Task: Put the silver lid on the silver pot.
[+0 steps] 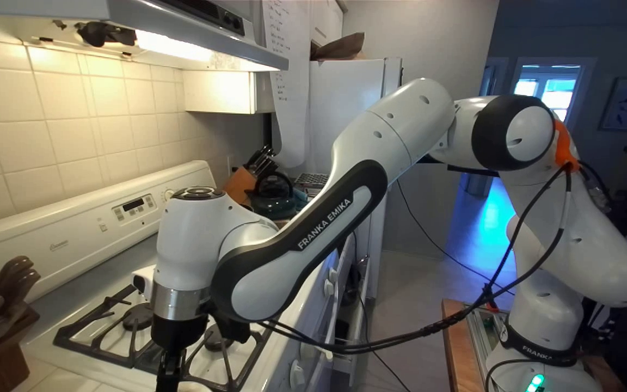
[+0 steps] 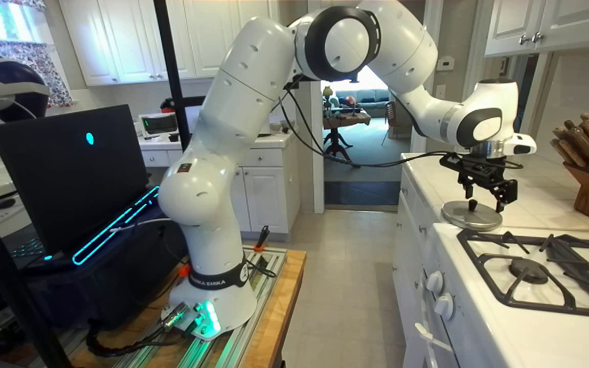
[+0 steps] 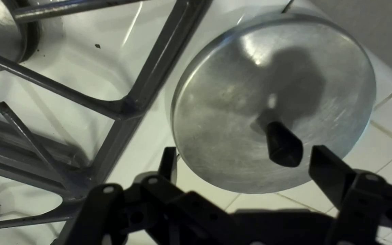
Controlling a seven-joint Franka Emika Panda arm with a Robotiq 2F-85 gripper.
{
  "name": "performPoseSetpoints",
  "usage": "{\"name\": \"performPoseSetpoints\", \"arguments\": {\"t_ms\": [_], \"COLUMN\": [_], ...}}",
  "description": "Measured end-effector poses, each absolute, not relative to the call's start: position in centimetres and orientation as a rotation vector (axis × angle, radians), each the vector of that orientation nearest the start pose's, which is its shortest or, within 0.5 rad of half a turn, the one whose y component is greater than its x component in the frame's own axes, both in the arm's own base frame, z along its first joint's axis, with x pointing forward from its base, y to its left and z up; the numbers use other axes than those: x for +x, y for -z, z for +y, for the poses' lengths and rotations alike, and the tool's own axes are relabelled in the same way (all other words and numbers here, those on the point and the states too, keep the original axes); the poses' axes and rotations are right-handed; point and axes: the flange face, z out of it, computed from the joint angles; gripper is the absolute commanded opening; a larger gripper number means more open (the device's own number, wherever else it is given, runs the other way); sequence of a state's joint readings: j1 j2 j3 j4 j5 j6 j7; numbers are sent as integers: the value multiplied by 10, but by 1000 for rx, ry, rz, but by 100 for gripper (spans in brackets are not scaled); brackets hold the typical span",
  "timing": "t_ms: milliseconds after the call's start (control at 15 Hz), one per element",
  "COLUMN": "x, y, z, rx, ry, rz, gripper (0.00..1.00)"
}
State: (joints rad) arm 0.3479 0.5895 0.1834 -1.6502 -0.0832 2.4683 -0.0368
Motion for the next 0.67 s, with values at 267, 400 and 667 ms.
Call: {"name": "performPoseSetpoints", "arguments": {"t_ms": [267,400,667], "x": [622,623,622], "y": [-293,-291,-285], "z": [350,355,364], "rx": [-2893,-2890,-2890], "ry": [338,336,311], "rz": [-875,-881,-888], "gripper": [100,88,56]}}
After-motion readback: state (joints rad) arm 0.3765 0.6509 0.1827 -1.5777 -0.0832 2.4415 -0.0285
